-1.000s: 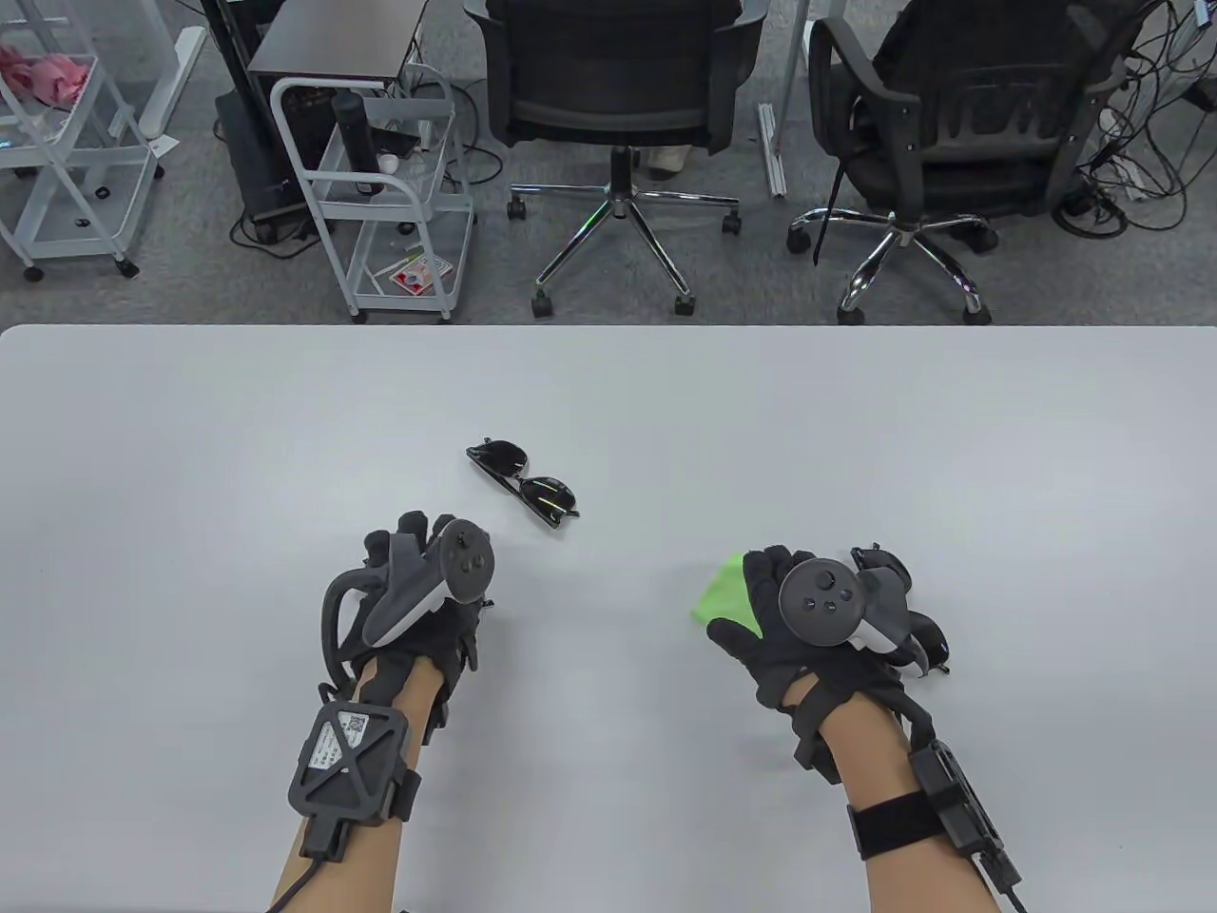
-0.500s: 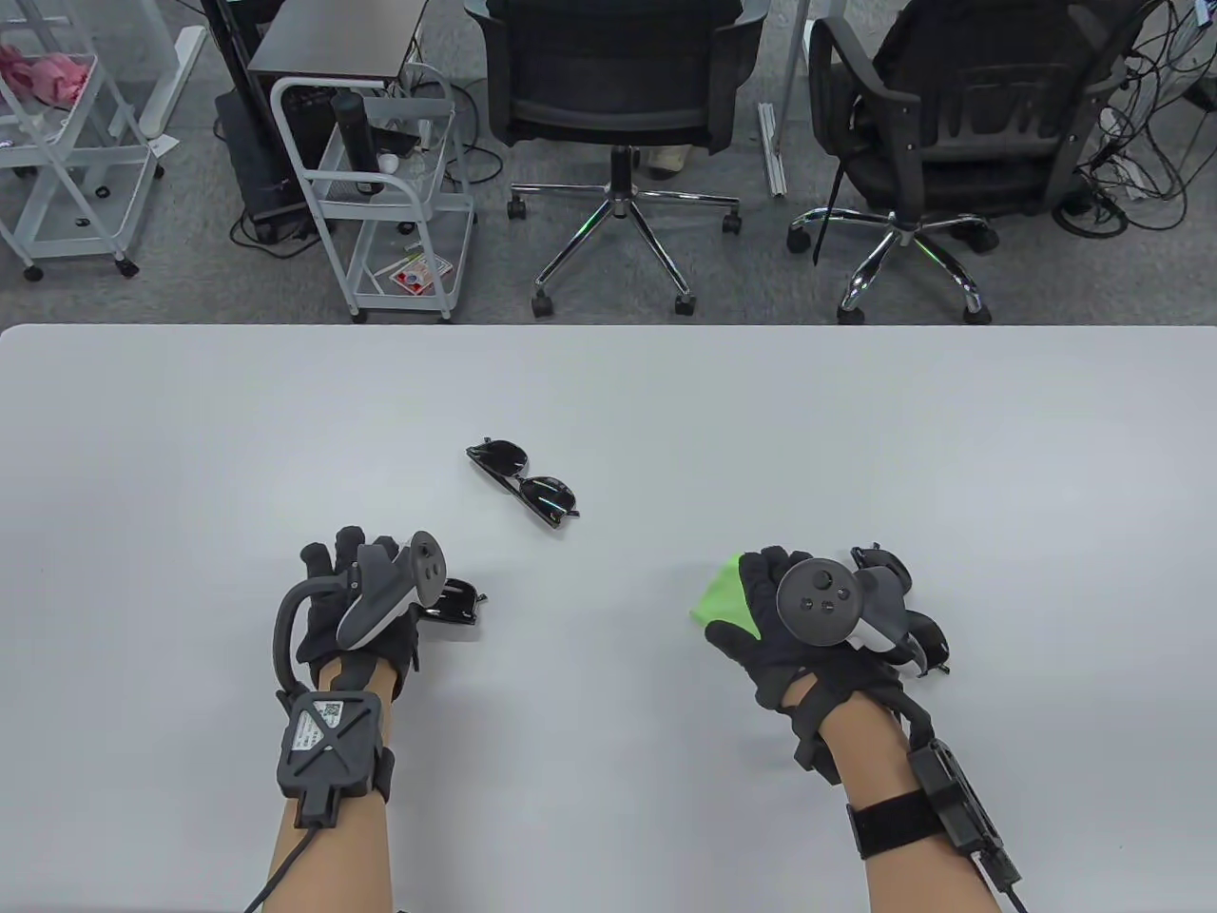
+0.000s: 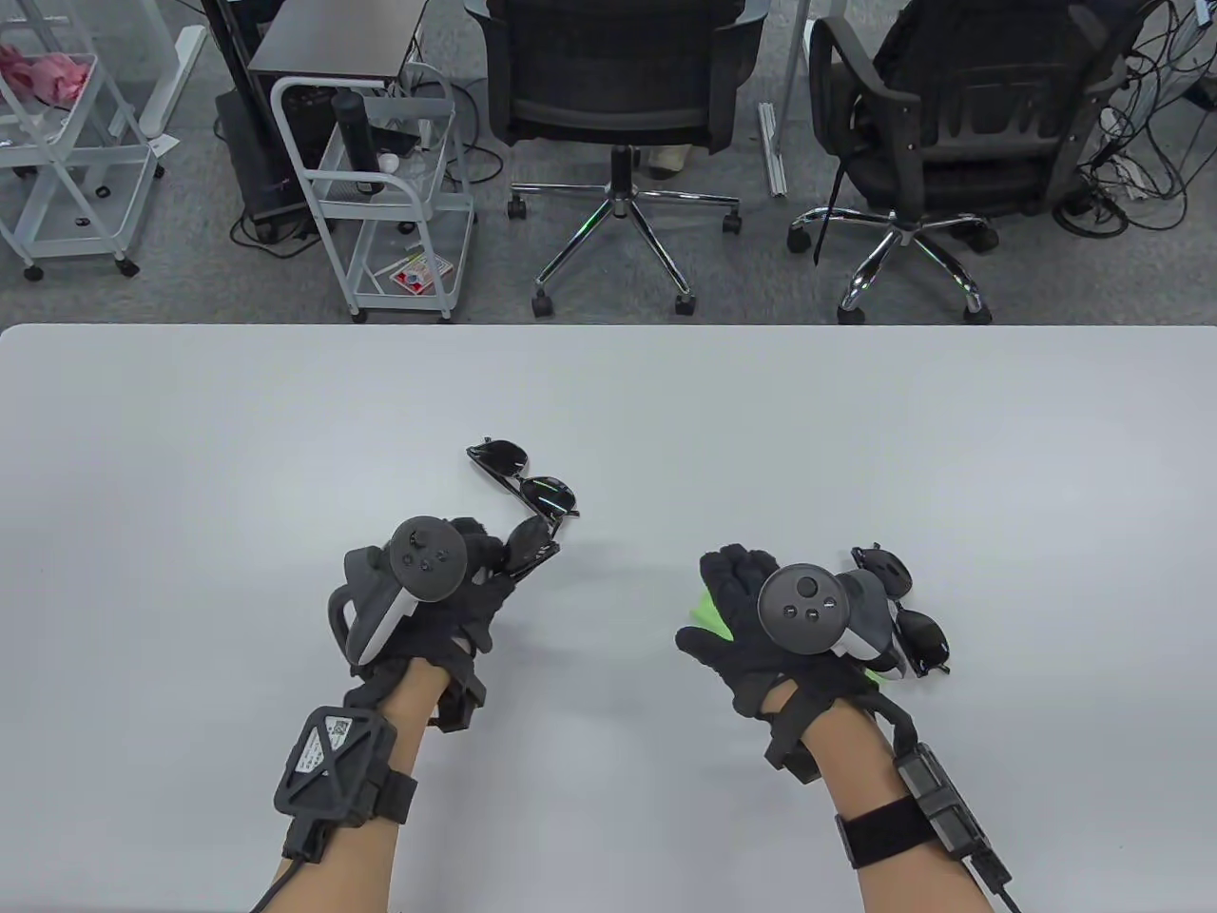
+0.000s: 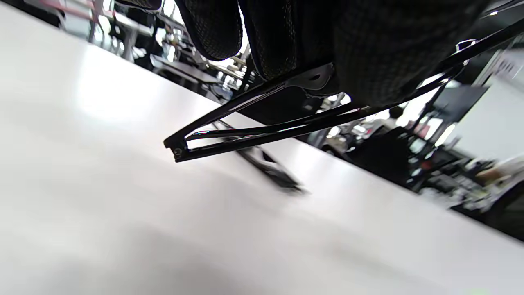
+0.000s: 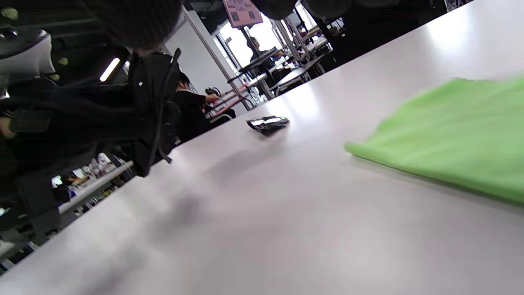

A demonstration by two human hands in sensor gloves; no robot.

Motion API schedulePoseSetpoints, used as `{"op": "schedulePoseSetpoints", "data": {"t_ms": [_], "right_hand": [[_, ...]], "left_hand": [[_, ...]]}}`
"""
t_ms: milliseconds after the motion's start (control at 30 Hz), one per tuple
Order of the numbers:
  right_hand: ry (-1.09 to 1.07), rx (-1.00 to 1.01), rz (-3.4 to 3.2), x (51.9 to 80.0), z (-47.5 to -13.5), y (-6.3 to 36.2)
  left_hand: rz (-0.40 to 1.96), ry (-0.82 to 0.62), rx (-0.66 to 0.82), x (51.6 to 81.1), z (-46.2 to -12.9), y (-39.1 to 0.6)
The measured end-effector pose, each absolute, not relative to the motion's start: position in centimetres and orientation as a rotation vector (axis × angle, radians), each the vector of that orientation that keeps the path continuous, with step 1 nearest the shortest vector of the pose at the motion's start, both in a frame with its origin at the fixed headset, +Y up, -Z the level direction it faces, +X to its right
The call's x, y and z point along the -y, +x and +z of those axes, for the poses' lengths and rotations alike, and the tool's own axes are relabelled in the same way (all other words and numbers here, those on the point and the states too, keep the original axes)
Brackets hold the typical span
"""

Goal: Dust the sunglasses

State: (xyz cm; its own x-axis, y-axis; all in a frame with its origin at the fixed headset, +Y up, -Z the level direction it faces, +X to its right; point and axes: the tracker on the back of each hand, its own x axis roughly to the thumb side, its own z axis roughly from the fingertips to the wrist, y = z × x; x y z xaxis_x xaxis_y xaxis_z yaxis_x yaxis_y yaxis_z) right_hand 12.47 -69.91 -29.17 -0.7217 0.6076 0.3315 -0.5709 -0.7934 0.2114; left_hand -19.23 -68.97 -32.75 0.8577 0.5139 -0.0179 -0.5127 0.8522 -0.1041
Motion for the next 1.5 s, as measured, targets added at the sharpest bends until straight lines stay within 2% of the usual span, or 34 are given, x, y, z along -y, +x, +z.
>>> {"op": "schedulePoseSetpoints", "data": {"t_ms": [133, 467, 633, 733, 1067, 1267, 1400, 1500], "right_hand": [[0.507, -0.043, 2.265, 68.8, -28.8, 11.0], [0.447, 0.076, 2.176, 67.9, -28.6, 10.7], [0.444, 0.116, 2.142, 67.6, -28.6, 11.4], [0.457, 0.121, 2.137, 67.4, -28.6, 11.5], [0.461, 0.049, 2.016, 67.9, -28.9, 12.2], [0.348, 0.026, 1.866, 68.7, -29.3, 14.0], [0.154, -0.043, 1.594, 70.8, -29.5, 15.7], [0.102, -0.080, 1.489, 71.7, -29.5, 16.0]], "left_hand": [[0.696, -0.168, 0.084, 68.9, -31.4, -16.3], [0.658, -0.154, 0.237, 68.5, -28.6, -11.5], [0.674, -0.190, 0.272, 68.9, -28.7, -11.4], [0.631, -0.305, 0.366, 69.7, -29.1, -11.2], [0.650, -0.313, 0.401, 69.3, -29.5, -11.7], [0.834, -0.327, 0.385, 68.8, -29.8, -12.9], [1.095, -0.310, 0.329, 68.7, -30.2, -14.5], [1.205, -0.284, 0.275, 68.7, -30.2, -15.1]]}}
